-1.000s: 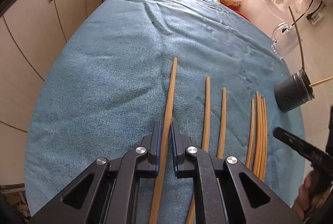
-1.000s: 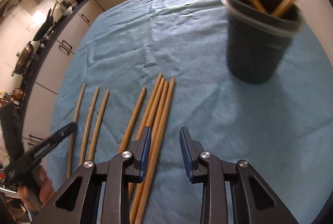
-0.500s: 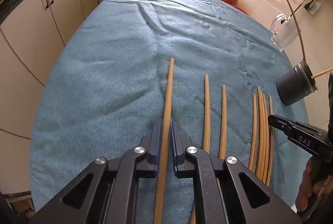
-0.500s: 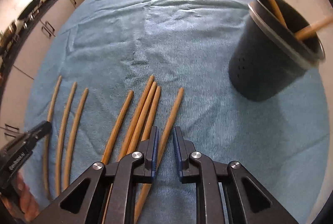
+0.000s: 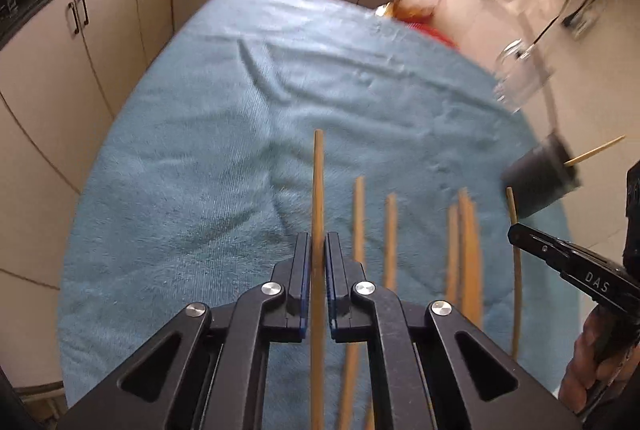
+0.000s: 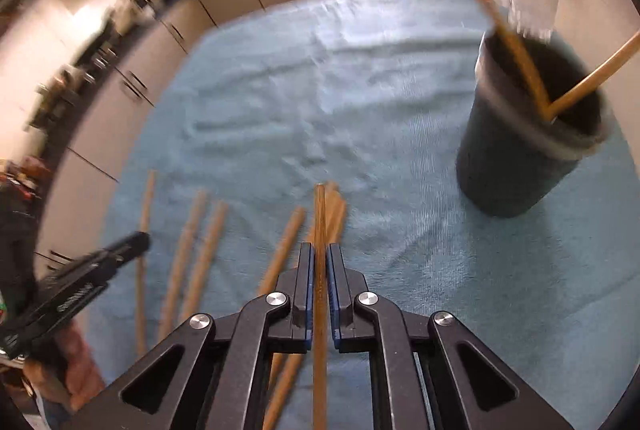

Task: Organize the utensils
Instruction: 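Lift both held chopsticks upright and carry them to the black holder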

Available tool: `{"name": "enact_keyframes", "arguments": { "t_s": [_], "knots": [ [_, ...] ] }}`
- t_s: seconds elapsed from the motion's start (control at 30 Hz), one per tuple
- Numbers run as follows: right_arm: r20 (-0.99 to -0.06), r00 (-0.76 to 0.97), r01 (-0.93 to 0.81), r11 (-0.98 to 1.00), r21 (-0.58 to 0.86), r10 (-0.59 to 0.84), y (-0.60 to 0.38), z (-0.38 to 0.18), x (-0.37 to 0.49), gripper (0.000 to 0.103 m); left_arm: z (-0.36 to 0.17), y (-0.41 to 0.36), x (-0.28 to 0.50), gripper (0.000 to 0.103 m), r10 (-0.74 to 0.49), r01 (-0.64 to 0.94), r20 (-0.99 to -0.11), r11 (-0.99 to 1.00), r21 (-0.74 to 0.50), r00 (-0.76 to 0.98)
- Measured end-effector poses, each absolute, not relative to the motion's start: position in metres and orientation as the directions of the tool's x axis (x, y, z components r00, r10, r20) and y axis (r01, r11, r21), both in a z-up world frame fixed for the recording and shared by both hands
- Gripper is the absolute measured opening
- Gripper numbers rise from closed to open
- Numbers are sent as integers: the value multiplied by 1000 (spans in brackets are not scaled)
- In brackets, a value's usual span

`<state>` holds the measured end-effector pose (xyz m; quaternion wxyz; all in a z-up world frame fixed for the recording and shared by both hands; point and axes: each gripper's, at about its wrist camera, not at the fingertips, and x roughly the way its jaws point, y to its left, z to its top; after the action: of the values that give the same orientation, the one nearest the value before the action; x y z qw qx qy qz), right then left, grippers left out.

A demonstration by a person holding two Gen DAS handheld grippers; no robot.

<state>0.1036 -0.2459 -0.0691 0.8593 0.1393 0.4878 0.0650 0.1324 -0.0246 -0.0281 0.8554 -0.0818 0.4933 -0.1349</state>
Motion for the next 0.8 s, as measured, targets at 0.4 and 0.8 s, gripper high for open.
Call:
{"name": "enact_keyframes", "arguments": {
  "t_s": [0.4, 0.8],
  "knots": [
    [-565, 772, -90, 930, 356, 291, -258, 11, 17, 7, 57, -16, 80, 6, -415, 222, -657, 906, -359, 629],
    [-490, 834, -31, 908, 417, 253, -296, 31, -4, 7, 80, -32, 69, 7, -427, 263, -627, 902, -341, 651]
  ]
}}
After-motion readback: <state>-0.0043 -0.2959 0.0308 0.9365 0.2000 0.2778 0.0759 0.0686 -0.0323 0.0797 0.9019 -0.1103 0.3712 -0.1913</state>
